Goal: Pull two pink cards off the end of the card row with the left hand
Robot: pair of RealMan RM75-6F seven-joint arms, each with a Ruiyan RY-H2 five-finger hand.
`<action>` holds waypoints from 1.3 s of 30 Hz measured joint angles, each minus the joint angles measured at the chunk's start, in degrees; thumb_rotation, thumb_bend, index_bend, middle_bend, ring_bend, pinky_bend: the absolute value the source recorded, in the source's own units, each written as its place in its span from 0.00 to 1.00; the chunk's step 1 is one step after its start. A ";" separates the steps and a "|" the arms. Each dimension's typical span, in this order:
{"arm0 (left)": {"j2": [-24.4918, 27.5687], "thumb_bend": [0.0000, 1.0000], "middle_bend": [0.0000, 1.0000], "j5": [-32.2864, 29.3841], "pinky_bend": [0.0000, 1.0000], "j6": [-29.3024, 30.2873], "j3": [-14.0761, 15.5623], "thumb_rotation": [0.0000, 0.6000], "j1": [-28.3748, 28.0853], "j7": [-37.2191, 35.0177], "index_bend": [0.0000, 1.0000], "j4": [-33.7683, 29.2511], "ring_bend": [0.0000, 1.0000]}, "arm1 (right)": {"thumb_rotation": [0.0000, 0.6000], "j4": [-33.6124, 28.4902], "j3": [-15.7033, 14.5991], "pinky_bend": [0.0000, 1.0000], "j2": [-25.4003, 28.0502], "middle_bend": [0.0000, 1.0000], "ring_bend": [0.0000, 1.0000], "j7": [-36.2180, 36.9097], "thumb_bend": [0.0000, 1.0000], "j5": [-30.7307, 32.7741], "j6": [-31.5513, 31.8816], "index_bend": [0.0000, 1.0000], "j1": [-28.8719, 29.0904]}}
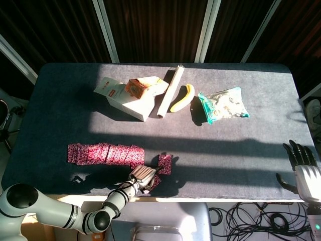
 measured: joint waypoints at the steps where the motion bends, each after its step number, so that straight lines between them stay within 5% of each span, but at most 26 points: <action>1: 0.07 0.96 1.00 0.28 1.00 0.32 -0.15 1.00 0.04 -0.29 0.09 -0.25 1.00 | 1.00 0.01 -0.01 0.00 0.01 0.00 0.00 -0.01 0.25 -0.02 0.02 0.00 -0.02; 5: 1.10 0.87 1.00 3.36 1.00 2.00 -1.01 1.00 1.15 -2.85 0.02 -2.22 1.00 | 1.00 0.03 -0.05 0.00 -0.08 0.00 0.00 -0.34 0.25 -0.18 0.10 0.00 -0.05; 9: 4.06 0.58 1.00 8.06 1.00 3.93 -1.17 1.00 3.21 -5.16 0.00 -6.03 1.00 | 1.00 -0.03 -0.11 0.00 -0.21 0.00 0.00 -0.94 0.25 -0.36 0.11 0.00 -0.03; 12: 8.08 0.46 0.80 13.24 1.00 6.08 -0.10 1.00 5.49 -6.22 0.00 -9.79 0.98 | 1.00 -0.08 -0.19 0.00 -0.29 0.00 0.00 -1.37 0.25 -0.65 0.56 0.00 -0.20; 14: 11.51 0.44 0.48 18.13 0.90 7.67 1.56 1.00 7.67 -7.13 0.00 -12.15 0.76 | 1.00 -0.11 -0.33 0.00 -0.50 0.00 0.00 -1.98 0.25 -1.06 1.00 0.00 -0.38; 16: 14.89 0.42 0.14 23.36 0.56 8.87 3.61 1.00 10.00 -8.50 0.00 -13.72 0.29 | 1.00 -0.12 -0.51 0.00 -0.77 0.00 0.00 -2.72 0.25 -1.42 1.12 0.00 -0.43; 18: 19.04 0.41 0.02 30.80 0.29 10.82 6.78 1.00 13.43 -10.89 0.00 -14.61 0.06 | 1.00 -0.13 -0.75 0.00 -1.23 0.00 0.00 -4.04 0.25 -1.78 1.03 0.00 -0.39; 21: 23.30 0.40 0.00 43.61 0.06 16.09 11.74 1.00 19.85 -14.53 0.00 -13.55 0.00 | 1.00 -0.21 -1.03 0.00 -2.07 0.00 0.00 -6.27 0.25 -1.92 0.11 0.00 -0.03; 26: 25.83 0.40 0.00 63.28 0.00 33.24 18.33 1.00 35.89 -22.79 0.00 -3.50 0.00 | 1.00 -0.58 -1.34 0.00 -3.84 0.00 0.00 -10.75 0.25 -1.81 -1.44 0.00 0.74; 31: 26.43 0.40 0.00 69.81 0.00 45.84 20.72 1.00 47.72 -29.70 0.00 7.80 0.00 | 1.00 -1.14 -2.23 0.00 -5.03 0.00 0.00 -12.84 0.25 -3.08 -3.44 0.00 1.84; 39: 27.13 0.39 0.00 73.04 0.00 47.32 20.37 1.00 52.15 -33.32 0.00 11.00 0.00 | 1.00 -1.50 -2.51 0.00 -5.59 0.00 0.00 -13.69 0.25 -3.30 -4.21 0.00 2.51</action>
